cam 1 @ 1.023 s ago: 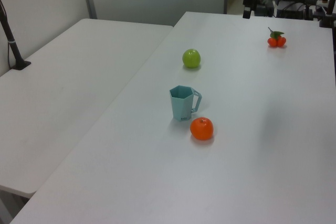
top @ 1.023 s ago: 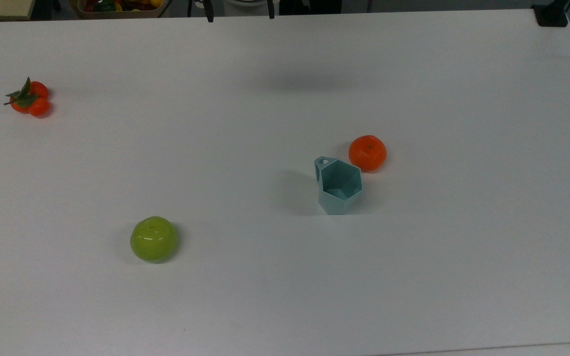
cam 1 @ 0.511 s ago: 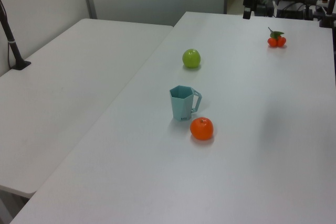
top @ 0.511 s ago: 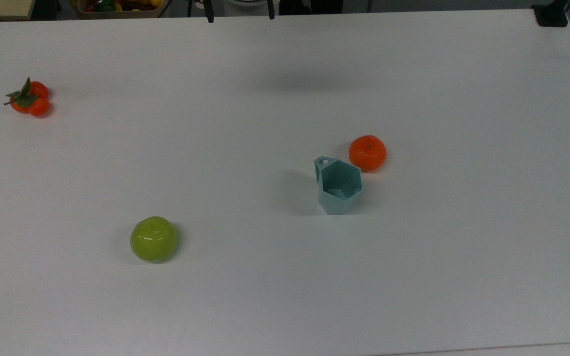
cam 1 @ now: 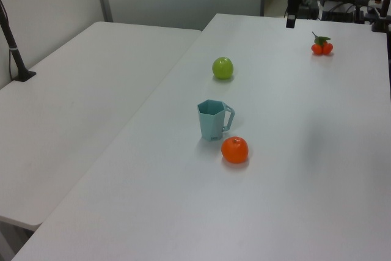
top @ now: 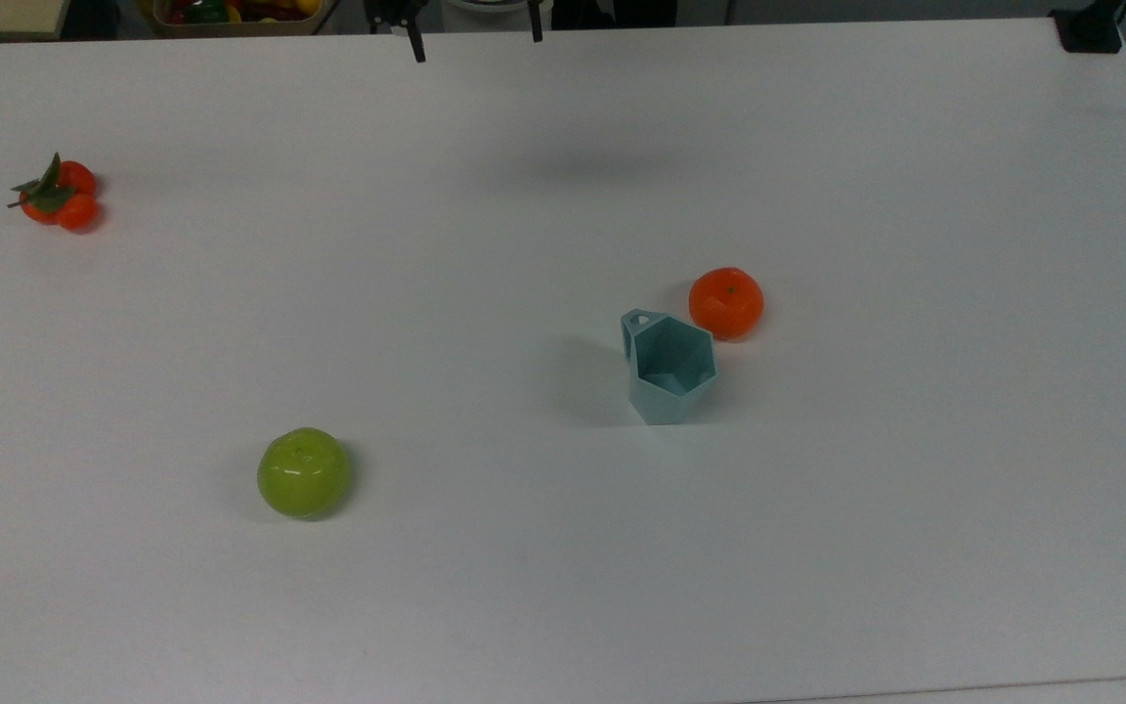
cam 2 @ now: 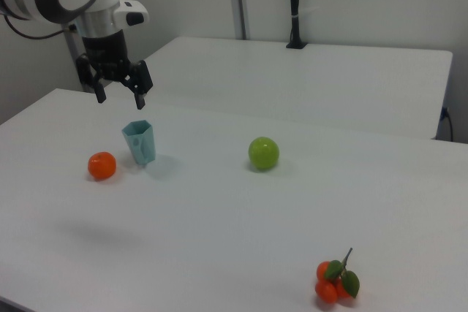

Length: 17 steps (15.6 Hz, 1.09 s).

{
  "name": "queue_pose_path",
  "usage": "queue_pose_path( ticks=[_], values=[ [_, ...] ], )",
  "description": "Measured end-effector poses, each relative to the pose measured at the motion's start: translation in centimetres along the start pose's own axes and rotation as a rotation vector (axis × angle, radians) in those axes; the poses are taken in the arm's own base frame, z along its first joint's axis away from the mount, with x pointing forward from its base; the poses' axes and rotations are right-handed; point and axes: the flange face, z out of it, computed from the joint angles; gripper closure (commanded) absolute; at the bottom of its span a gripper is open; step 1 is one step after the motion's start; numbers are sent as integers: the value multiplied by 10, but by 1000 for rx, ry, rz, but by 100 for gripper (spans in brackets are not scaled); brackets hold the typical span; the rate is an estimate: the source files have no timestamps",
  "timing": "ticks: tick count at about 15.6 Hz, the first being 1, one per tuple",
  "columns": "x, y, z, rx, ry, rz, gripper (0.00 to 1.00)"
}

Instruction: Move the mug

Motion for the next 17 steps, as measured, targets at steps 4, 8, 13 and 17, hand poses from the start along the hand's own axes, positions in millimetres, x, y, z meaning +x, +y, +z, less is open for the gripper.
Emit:
queue_pose_path(
  ticks=[4, 8, 13, 17],
  values=[
    [-1, 3, 8, 3, -15, -125, 0],
    [7, 5, 21, 1, -2, -136, 7],
    [18, 5, 38, -4, 25, -140, 18],
    [26, 1, 59, -8, 48, -149, 20]
  ],
)
